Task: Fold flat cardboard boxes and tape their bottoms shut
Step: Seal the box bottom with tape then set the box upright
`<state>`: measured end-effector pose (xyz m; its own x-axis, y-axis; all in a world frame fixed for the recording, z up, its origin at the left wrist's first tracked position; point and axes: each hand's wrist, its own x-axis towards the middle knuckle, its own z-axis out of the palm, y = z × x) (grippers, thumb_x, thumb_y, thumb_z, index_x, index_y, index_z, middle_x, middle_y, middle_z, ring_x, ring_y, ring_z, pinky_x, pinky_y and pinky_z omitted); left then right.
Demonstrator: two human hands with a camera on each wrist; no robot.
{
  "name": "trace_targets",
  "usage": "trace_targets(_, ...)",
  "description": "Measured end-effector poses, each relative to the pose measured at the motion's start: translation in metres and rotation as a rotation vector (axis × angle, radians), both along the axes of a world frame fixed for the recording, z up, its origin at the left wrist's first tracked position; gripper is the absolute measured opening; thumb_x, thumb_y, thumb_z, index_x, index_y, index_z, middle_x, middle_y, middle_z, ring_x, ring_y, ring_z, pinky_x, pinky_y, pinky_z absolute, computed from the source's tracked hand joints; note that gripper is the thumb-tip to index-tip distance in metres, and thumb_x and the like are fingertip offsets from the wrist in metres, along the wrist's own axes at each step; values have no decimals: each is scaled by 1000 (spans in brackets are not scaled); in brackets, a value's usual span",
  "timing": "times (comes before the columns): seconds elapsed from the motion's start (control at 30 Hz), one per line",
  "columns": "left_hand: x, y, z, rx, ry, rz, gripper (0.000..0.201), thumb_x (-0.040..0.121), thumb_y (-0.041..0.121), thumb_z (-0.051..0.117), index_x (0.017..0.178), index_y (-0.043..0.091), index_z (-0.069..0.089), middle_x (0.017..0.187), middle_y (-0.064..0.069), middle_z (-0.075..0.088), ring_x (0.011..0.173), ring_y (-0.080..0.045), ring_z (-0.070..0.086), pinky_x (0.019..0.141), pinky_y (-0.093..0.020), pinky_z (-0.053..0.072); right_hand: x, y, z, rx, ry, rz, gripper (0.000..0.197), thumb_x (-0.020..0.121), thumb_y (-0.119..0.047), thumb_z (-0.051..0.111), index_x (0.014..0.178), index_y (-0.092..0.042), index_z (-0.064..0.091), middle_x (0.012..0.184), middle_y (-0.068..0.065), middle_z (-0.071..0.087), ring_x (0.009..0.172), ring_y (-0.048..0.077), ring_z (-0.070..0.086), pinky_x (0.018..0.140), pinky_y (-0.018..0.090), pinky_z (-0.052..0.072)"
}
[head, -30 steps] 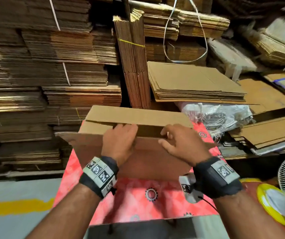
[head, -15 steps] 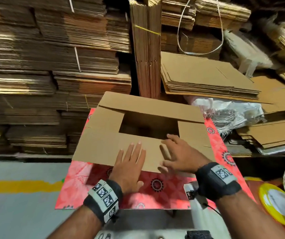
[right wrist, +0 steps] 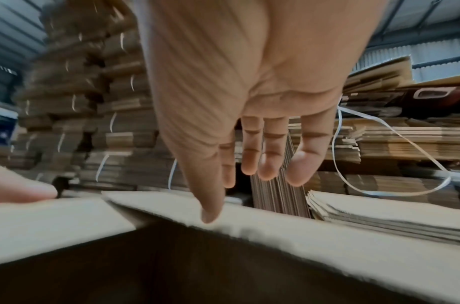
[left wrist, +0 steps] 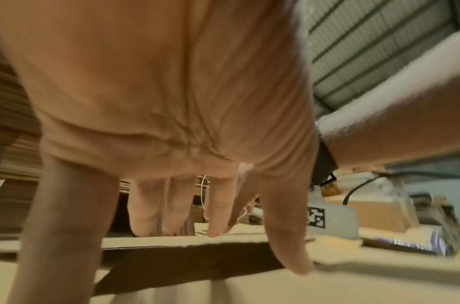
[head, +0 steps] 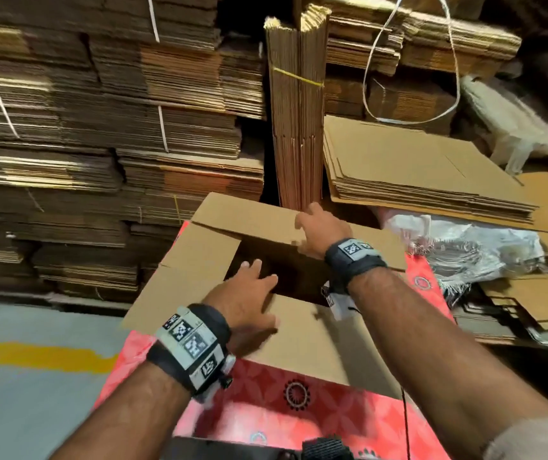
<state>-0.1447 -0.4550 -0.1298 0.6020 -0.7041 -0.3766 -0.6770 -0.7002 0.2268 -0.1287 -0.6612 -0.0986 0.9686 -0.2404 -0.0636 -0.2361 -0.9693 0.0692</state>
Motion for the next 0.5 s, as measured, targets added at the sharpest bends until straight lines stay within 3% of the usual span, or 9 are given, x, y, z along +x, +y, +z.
trace_targets(0.13, 5, -9, -3, 177, -14, -55, 84, 86, 61, 66, 155, 32, 29, 166, -9, 22, 153, -33, 19, 113, -53, 39, 15, -23, -25, 14, 87, 20, 36, 95, -30, 67, 127, -17, 57, 124, 9, 48, 103, 29, 59, 84, 43, 56)
trace_targets(0.27, 9, -13, -3, 229, 50, -55, 81, 83, 68, 62, 151, 37, 32, 167, -9, 23, 152, -33, 23, 114, -51, 39, 32, -47, -16, 54, 90, 69, 34, 89, -40, 71, 118, -28, 58, 118, 1, 49, 100, 24, 58, 80, 40, 54)
trace_targets(0.4, 14, -11, 3, 246, 103, -56, 66, 83, 75, 53, 134, 35, 46, 144, -2, 52, 132, -30, 49, 104, -51, 47, 53, -74, 15, 176, -195, 35, 13, 92, -36, 68, 104, -35, 62, 100, -8, 61, 98, 18, 59, 79, 36, 45)
trace_targets(0.5, 20, -12, 10, 257, 165, -64, 66, 86, 75, 51, 140, 38, 45, 139, 2, 57, 124, -27, 53, 102, -49, 48, 70, -93, 19, 169, -457, -55, 23, 95, -30, 67, 118, -33, 63, 104, -5, 69, 102, 23, 62, 93, 44, 42)
